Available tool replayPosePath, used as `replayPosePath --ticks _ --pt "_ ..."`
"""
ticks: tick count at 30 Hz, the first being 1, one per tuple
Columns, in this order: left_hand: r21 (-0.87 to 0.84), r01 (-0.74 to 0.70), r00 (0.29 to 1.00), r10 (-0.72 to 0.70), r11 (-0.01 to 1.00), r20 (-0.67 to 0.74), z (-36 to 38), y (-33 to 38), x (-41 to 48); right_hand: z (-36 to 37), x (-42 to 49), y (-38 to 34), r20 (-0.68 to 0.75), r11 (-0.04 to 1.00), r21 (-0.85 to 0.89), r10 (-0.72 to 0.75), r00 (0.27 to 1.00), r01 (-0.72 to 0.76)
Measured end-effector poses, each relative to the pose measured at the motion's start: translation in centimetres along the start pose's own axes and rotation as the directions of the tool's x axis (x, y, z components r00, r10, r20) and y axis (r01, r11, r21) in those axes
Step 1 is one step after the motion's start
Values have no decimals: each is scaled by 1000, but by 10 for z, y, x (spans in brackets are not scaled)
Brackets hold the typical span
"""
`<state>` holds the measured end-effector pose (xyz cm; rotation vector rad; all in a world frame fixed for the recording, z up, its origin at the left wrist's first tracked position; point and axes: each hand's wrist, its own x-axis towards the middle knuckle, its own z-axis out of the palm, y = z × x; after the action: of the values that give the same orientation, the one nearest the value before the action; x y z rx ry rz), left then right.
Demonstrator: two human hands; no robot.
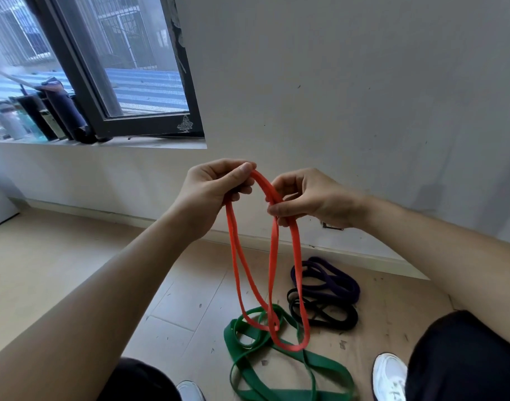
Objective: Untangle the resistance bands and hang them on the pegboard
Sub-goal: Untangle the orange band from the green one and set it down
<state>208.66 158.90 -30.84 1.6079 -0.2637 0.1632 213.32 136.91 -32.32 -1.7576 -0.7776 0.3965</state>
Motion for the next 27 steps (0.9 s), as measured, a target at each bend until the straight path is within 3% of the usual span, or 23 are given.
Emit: replayPosePath --ticks 4,8,11,14,17,21,27 --pt "159 20 1000 -22 987 12 -4 0 0 -5 -3 0 -22 1000 -2 3 1000 -3" --pt "381 -40 979 -41 924 200 -1 0 -5 -4 -7 -2 14 999 -42 11 1000 -10" --pt "415 -114 954 -17 902 299 11 -1 -7 1 -8 -2 62 998 -55 22 998 -19" --pt "425 -169 950 33 889 309 18 -3 -7 2 -7 0 106 998 -29 55 993 -52" --pt "421 -216 956 103 881 274 19 -3 -7 0 -8 1 149 994 -45 101 984 -96" --pt "317 -181 982 155 931 104 13 0 -3 -4 -13 8 239 983 -95 175 955 -156" --pt "182 -83 988 105 980 -112 -9 -2 -1 -17 -22 20 277 967 -34 251 927 -252"
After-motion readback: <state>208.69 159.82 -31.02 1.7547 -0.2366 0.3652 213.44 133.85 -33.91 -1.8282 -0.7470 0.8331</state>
